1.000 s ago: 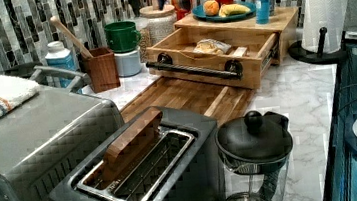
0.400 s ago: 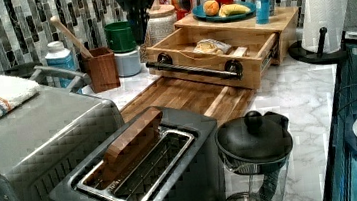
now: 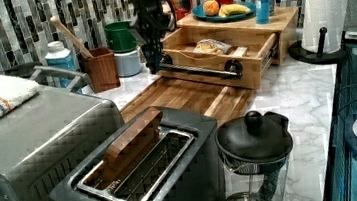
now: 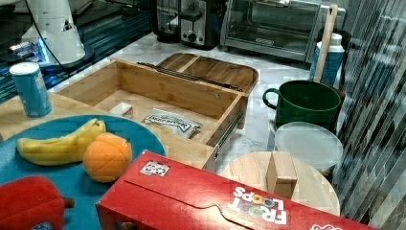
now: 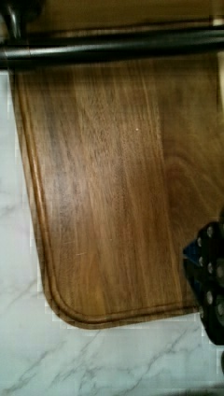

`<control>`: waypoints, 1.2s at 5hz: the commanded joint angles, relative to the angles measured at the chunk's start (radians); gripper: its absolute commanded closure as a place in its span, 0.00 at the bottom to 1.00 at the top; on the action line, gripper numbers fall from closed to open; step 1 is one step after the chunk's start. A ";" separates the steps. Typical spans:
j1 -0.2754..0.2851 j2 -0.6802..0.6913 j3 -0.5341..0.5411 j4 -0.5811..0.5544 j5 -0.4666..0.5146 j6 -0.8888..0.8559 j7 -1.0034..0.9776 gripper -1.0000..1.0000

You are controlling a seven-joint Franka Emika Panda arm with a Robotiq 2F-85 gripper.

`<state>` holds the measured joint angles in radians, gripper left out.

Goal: Close the drawer.

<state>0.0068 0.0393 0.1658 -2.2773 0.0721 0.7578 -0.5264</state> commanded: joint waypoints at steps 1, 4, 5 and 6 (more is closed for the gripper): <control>-0.035 0.082 -0.025 -0.099 -0.105 0.182 -0.157 1.00; -0.137 0.111 -0.075 -0.063 -0.149 0.231 -0.345 1.00; -0.165 0.135 -0.094 -0.036 -0.129 0.247 -0.398 1.00; -0.203 0.143 -0.091 -0.019 -0.130 0.244 -0.404 1.00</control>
<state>-0.1947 0.1514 0.0891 -2.3965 -0.0628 0.9707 -0.8818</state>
